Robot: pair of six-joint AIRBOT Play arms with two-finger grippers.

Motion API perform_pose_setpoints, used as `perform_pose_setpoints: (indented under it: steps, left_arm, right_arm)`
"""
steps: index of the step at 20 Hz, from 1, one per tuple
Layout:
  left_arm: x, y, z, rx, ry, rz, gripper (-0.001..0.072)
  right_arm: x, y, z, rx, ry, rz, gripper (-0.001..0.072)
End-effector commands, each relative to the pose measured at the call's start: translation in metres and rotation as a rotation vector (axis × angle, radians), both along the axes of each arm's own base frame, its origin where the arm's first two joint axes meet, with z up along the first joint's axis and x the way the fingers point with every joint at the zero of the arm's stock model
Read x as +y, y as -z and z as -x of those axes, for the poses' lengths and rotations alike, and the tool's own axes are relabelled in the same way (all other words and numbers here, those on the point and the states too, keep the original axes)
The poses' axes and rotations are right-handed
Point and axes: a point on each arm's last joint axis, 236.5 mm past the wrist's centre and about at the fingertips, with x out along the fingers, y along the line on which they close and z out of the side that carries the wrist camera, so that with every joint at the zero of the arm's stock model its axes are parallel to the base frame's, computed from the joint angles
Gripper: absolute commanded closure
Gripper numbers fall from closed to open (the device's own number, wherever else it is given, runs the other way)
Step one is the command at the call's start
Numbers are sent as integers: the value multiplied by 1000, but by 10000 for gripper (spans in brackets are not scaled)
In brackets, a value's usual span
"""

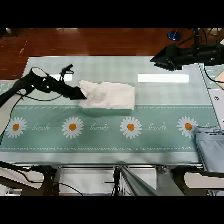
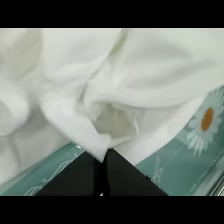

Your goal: Fold the shirts.

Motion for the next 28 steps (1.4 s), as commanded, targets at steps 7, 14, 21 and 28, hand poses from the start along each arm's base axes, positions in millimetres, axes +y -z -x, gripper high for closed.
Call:
perform_pose_setpoints:
  steps: [7,14,21,28]
  left_arm:
    - [16,-126,-97,-318,-107,-12,674]
    - [20,-41,-56,10,-8,-60,674]
    - [61,-2,-22,169,28,-280,674]
    - [82,11,-27,177,-22,-378,558]
  right_arm:
    - [-12,23,17,85,-26,101,277]
    - [-13,28,24,110,-48,117,276]
    - [-2,47,26,154,-74,134,251]
    - [46,87,17,185,-124,131,217]
